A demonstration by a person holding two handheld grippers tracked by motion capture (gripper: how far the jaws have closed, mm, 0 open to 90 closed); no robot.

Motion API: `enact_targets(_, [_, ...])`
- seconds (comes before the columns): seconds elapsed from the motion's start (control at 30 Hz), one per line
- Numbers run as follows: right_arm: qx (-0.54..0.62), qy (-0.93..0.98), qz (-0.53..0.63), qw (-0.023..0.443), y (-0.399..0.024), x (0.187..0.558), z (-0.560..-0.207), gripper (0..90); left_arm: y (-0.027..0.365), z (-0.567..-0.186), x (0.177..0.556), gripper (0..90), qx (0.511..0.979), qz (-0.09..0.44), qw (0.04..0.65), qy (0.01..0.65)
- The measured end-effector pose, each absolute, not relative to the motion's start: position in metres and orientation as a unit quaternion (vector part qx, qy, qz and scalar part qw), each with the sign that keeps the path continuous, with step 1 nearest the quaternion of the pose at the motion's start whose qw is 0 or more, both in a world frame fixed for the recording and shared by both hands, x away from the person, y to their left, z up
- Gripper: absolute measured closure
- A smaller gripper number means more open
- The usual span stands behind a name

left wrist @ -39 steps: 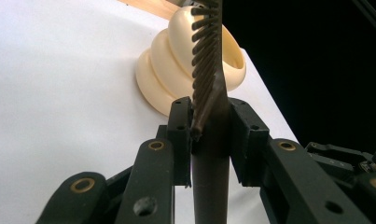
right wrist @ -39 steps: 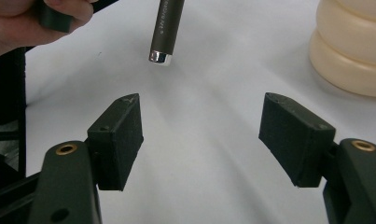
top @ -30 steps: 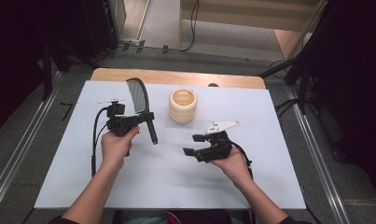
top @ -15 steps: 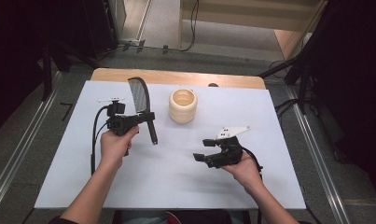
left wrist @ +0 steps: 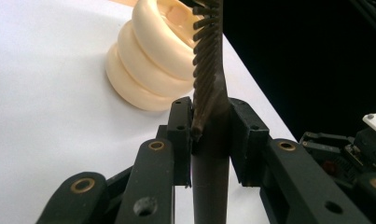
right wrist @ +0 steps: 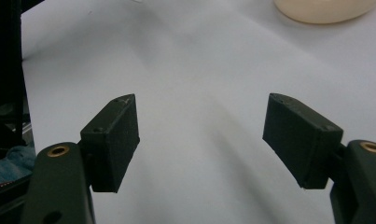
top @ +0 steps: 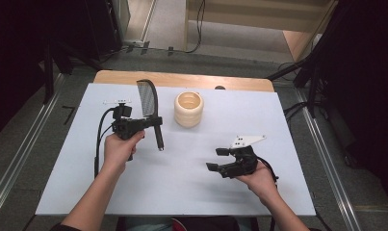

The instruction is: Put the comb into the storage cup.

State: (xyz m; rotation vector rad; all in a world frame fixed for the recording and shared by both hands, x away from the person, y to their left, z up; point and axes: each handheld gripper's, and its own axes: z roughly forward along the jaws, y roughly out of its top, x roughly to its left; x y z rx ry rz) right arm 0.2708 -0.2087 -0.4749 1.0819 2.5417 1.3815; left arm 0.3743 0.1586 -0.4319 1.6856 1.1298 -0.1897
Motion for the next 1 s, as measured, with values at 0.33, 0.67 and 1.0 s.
enact_targets(0.33, [0.36,0.821,0.442,0.029,-0.222,0.263,-0.478,24.9,0.157,-0.429,0.376,73.1,0.715,-0.089,0.526,0.452])
enact_targets(0.67, [0.372,0.818,0.438,0.028,-0.237,0.253,-0.482,24.9,0.153,-0.425,0.378,73.1,0.73,-0.092,0.524,0.43])
enact_targets(1.0, [0.377,0.817,0.435,0.025,-0.245,0.246,-0.484,24.6,0.153,-0.418,0.384,73.0,0.739,-0.103,0.526,0.409])
